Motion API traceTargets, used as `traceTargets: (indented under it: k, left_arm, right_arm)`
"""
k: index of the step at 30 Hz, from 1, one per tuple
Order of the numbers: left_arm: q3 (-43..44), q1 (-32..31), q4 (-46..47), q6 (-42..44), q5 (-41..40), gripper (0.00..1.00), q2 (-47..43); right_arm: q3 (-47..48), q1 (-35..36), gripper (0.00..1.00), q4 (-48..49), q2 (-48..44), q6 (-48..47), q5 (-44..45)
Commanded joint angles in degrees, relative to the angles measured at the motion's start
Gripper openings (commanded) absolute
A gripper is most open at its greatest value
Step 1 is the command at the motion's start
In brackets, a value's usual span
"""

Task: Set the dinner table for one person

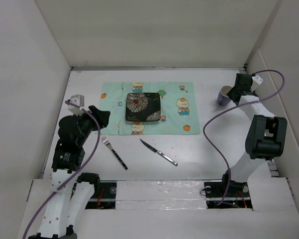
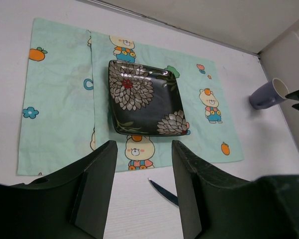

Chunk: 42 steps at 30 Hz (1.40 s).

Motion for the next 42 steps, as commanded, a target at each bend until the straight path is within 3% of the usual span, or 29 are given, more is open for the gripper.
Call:
traceTargets:
  k: [1,10,12,13,15,20,23,27,32,38,42]
  left_arm:
    - [0.98,-0.74,1.55,0.29,0.23,0.45,0.03]
    - [0.98,-0.75,1.9,0.38,1.2,0.45,1.0]
    - [1.07,-0.75,1.9,0.38,1.02,0.45,1.44]
    - [1.16,-0.75,1.9,0.55,0.93,0.44,1.61]
    - [0.98,-0.75,1.9,0.47,1.28,0.44,1.62]
    - [1.07,-0.75,1.72,0.56,1.19,0.44,1.97]
    - [1.07,-0.75,2.25,0.56,1.55,0.44,2.23]
    - [0.89,-0.75,2.07,0.73,1.81,0.44,2.41]
    - [0.89,0.4,2.16,0.73,1.99,0.44,2.58]
    - [0.89,0.4,2.25,0.82,1.9,0.45,2.76]
    - [0.98,0.4,2.25,0.82,1.46,0.45,2.93]
  right_arm:
    - [6.45,-0.14,0.51,-1.7,2.7,-1.28,0.95]
    - [4.86,-0.76,0.46,3.58,6.48,-0.75,-2.21]
    - [6.8,-0.76,0.32,1.56,8.24,-0.58,-1.69]
    - [7.76,-0.76,0.15,0.68,9.21,-0.4,-1.43]
    - [10.49,-0.76,0.0,-1.85,11.32,0.65,-1.25]
    - [5.14,3.01,0.0,6.71,2.47,-1.35,1.74]
    - [8.37,6.61,0.0,5.53,-0.54,-5.66,-1.86]
    - [20.67,11.97,0.0,-1.68,4.54,-11.1,-6.68]
    - [36.73,17.52,0.0,-9.32,15.42,-15.51,-4.85]
    - [48.71,19.37,0.0,-15.04,23.88,-17.62,-8.72]
    - [54.87,20.6,0.0,-17.51,27.93,-19.2,-6.79]
